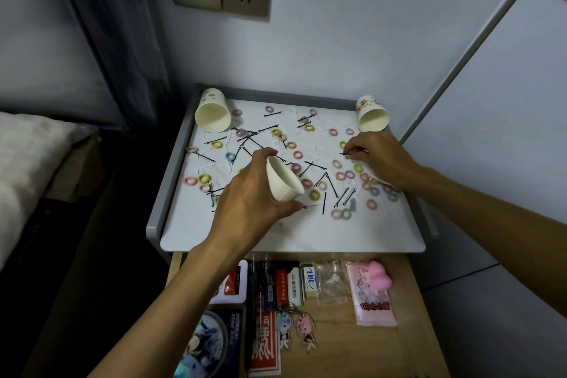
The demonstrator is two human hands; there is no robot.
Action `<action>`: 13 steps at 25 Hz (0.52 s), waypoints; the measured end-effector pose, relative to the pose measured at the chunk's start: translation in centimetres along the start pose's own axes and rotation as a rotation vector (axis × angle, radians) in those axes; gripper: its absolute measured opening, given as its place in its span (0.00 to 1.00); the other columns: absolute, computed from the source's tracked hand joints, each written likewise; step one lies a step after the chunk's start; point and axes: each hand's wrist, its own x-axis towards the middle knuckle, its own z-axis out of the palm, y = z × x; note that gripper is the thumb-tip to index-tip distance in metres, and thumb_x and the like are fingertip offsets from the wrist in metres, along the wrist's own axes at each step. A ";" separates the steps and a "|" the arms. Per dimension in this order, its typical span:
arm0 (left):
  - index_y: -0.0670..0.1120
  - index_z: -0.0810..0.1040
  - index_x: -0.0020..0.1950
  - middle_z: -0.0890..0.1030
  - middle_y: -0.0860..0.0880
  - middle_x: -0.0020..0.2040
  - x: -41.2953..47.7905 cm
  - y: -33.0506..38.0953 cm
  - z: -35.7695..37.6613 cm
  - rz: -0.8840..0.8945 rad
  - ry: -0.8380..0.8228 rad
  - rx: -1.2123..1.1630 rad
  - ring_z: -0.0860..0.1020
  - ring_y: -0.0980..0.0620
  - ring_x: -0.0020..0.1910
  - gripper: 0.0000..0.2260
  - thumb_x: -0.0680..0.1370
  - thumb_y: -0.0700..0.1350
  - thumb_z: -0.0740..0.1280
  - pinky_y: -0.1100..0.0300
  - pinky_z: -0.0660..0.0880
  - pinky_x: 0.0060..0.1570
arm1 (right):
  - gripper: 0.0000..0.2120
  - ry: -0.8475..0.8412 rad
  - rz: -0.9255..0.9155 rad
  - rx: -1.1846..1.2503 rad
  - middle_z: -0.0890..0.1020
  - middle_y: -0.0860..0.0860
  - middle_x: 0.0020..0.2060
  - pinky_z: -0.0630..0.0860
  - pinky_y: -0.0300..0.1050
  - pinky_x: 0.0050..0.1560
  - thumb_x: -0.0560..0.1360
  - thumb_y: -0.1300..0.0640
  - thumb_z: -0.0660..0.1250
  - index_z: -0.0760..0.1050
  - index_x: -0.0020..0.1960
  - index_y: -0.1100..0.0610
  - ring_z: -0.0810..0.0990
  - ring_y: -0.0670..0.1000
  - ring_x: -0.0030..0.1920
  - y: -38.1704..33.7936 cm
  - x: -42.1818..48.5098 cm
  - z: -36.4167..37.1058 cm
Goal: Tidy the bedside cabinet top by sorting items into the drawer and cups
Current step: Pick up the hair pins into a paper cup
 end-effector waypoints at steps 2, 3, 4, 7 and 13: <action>0.53 0.65 0.69 0.78 0.52 0.57 0.0 0.0 0.0 -0.002 -0.001 0.003 0.75 0.50 0.53 0.37 0.65 0.52 0.79 0.54 0.75 0.47 | 0.05 -0.126 -0.076 -0.012 0.85 0.50 0.45 0.77 0.46 0.50 0.74 0.61 0.71 0.84 0.50 0.57 0.81 0.47 0.45 -0.8 -0.4 -0.2; 0.53 0.65 0.69 0.78 0.52 0.58 0.0 0.1 0.0 -0.001 -0.001 0.002 0.75 0.50 0.53 0.37 0.65 0.52 0.79 0.54 0.75 0.47 | 0.05 -0.220 -0.099 -0.029 0.85 0.49 0.45 0.77 0.45 0.50 0.74 0.60 0.72 0.83 0.49 0.57 0.80 0.46 0.45 -1.2 -0.8 0.0; 0.53 0.65 0.69 0.78 0.52 0.58 0.0 0.1 0.0 0.000 -0.002 -0.001 0.75 0.49 0.53 0.37 0.65 0.52 0.79 0.54 0.75 0.48 | 0.05 -0.300 -0.122 -0.060 0.84 0.49 0.45 0.76 0.45 0.50 0.74 0.59 0.71 0.83 0.49 0.56 0.80 0.46 0.45 -1.6 -1.3 0.3; 0.53 0.65 0.69 0.78 0.52 0.58 -0.1 0.4 0.1 -0.003 -0.006 -0.014 0.75 0.49 0.54 0.37 0.65 0.52 0.79 0.53 0.75 0.49 | 0.04 -0.387 -0.159 -0.104 0.83 0.50 0.46 0.75 0.44 0.51 0.76 0.58 0.69 0.81 0.49 0.56 0.79 0.47 0.47 -1.8 -2.6 1.4; 0.53 0.65 0.68 0.78 0.53 0.57 -0.2 0.4 0.2 0.000 -0.009 -0.018 0.75 0.49 0.53 0.36 0.65 0.52 0.79 0.55 0.73 0.46 | 0.02 -0.379 -0.156 -0.062 0.82 0.50 0.45 0.73 0.41 0.48 0.75 0.60 0.70 0.81 0.47 0.57 0.77 0.47 0.46 -1.6 -2.5 2.0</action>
